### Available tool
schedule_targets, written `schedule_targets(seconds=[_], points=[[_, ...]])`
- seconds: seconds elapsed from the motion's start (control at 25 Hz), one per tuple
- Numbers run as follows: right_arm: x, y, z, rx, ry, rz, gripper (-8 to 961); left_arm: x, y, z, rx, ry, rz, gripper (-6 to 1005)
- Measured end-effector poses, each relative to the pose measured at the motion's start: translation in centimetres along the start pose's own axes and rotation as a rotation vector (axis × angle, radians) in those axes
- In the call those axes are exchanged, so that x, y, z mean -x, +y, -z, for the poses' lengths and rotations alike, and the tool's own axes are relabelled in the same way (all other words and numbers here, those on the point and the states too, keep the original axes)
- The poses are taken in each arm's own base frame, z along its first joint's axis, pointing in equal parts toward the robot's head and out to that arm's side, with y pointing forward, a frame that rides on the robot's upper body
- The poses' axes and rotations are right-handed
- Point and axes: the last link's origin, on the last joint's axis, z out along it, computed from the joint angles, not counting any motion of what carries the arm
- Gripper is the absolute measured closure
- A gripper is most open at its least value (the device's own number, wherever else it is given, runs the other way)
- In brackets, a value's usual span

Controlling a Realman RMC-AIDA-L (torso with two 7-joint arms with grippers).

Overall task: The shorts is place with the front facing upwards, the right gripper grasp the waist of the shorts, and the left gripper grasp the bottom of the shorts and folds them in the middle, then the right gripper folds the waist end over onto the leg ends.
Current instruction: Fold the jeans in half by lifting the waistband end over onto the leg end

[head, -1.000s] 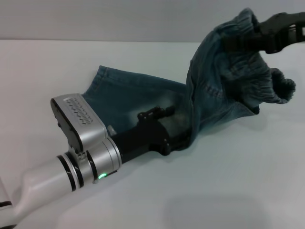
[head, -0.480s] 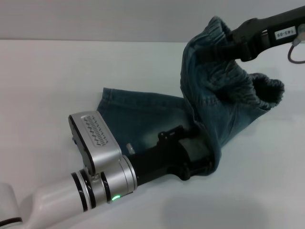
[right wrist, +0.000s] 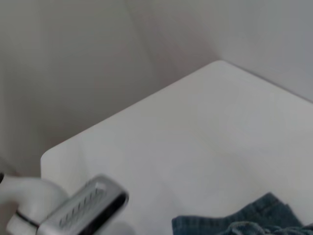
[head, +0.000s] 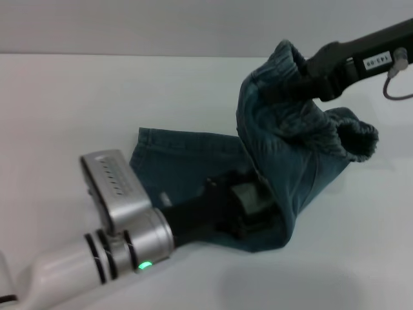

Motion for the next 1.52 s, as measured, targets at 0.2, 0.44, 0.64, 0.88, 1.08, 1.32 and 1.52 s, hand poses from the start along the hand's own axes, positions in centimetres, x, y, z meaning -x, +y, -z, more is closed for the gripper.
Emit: schedule_targets(seconds=[0.2, 0.44, 0.64, 0.88, 1.08, 1.32, 1.52], points=[[-0.6, 0.0, 0.1, 0.015, 0.022, -0.013, 885, -0.1, -3.5, 2.7, -0.107, 0.025, -0.003, 247], [-1.1, 0.0, -0.6, 0.044, 0.04, -0.034, 886, -0.4, -6.7, 5.1, -0.248, 0.039, -0.025, 247], [-1.2, -0.1, -2.2, 0.057, 0.056, -0.025, 881, -1.2, -9.5, 7.2, -0.386, 0.078, -0.045, 247], [-0.5, -0.2, -5.0, 0.054, 0.066, -0.006, 861, -2.5, -11.9, 10.3, -0.56, 0.183, -0.043, 247], [0.2, -0.3, -8.0, 0.095, 0.105, -0.01, 845, -2.4, -12.2, 11.2, -0.593, 0.184, -0.058, 247], [0.9, -0.1, -11.2, 0.097, 0.158, 0.035, 742, -2.3, -12.4, 11.4, -0.605, 0.174, -0.065, 247], [1.5, 0.0, -12.0, 0.083, 0.167, 0.066, 642, -2.4, -12.5, 11.3, -0.604, 0.173, -0.067, 247]])
